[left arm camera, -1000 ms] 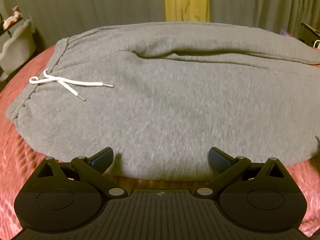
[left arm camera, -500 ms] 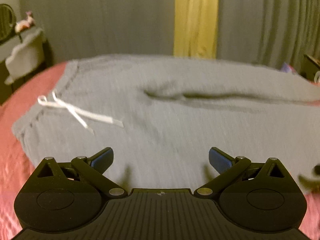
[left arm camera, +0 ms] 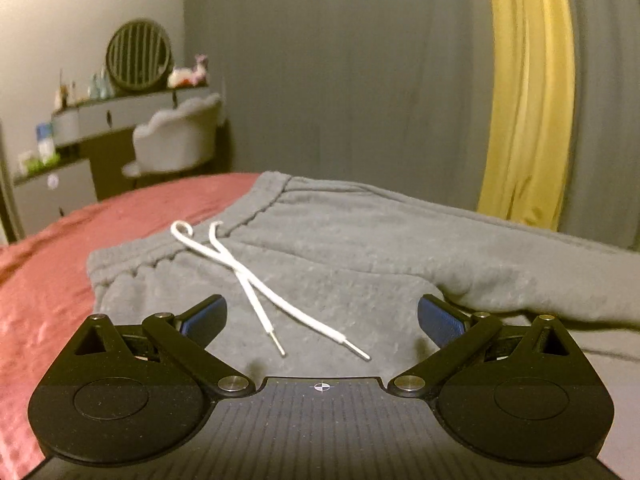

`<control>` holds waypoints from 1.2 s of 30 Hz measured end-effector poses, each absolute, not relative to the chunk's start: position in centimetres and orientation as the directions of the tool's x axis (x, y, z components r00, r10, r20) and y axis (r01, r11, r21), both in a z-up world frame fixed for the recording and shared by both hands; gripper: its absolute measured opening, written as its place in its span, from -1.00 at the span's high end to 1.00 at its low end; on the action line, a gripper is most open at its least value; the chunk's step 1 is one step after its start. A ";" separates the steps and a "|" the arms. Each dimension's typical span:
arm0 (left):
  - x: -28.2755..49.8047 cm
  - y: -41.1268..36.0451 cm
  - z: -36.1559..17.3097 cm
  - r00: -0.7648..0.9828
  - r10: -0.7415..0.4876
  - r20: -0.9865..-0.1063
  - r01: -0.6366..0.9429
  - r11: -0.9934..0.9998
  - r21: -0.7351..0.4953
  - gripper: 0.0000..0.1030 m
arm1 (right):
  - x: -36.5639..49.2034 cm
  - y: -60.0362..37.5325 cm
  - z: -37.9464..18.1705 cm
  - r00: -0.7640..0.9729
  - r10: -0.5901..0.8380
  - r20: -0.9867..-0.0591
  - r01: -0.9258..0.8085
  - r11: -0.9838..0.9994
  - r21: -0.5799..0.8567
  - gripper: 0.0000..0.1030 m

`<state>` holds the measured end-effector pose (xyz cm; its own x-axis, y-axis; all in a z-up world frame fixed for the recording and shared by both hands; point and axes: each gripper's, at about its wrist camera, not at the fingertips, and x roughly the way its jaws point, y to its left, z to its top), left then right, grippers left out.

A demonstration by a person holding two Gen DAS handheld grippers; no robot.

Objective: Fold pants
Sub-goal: 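Grasp the grey pant leg hem with the right tool and lift it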

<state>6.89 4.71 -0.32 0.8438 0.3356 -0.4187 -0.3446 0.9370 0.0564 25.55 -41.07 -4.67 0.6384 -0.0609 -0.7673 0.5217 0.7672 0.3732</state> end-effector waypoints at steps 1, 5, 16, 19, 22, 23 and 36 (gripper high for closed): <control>7.3 4.4 -0.5 0.850 0.338 -0.405 -0.338 0.938 0.074 -1.00 | 27.6 -41.4 -5.3 0.630 -0.053 -0.775 0.542 0.745 0.389 -0.78; 7.8 3.7 -1.5 0.861 0.311 -0.403 -0.289 0.950 0.117 -1.00 | 34.2 -42.7 -8.5 0.566 -0.055 -0.822 0.621 0.684 0.382 -0.53; 9.1 3.1 -3.5 0.804 0.342 -0.487 -0.298 0.940 0.168 -1.00 | 38.7 -43.2 -13.6 0.430 -0.280 -0.858 0.684 0.722 0.107 0.47; 9.0 3.1 -3.6 0.801 0.351 -0.485 -0.299 0.936 0.184 -1.00 | 37.7 -44.4 -13.3 0.488 -0.210 -0.848 0.614 0.773 0.162 0.91; 8.6 3.2 -3.3 0.802 0.359 -0.478 -0.314 0.933 0.175 -1.00 | 33.6 -45.0 -10.4 0.587 -0.151 -0.795 0.543 0.803 0.248 0.93; 8.5 3.3 -3.2 0.802 0.361 -0.476 -0.318 0.932 0.172 -1.00 | 31.6 -45.2 -9.3 0.630 -0.138 -0.764 0.517 0.809 0.281 0.93; 6.3 2.6 -1.5 0.816 0.357 -0.455 -0.318 0.934 0.161 -1.00 | 0.8 -42.8 -13.0 0.651 -0.114 -0.750 0.627 0.638 0.447 0.92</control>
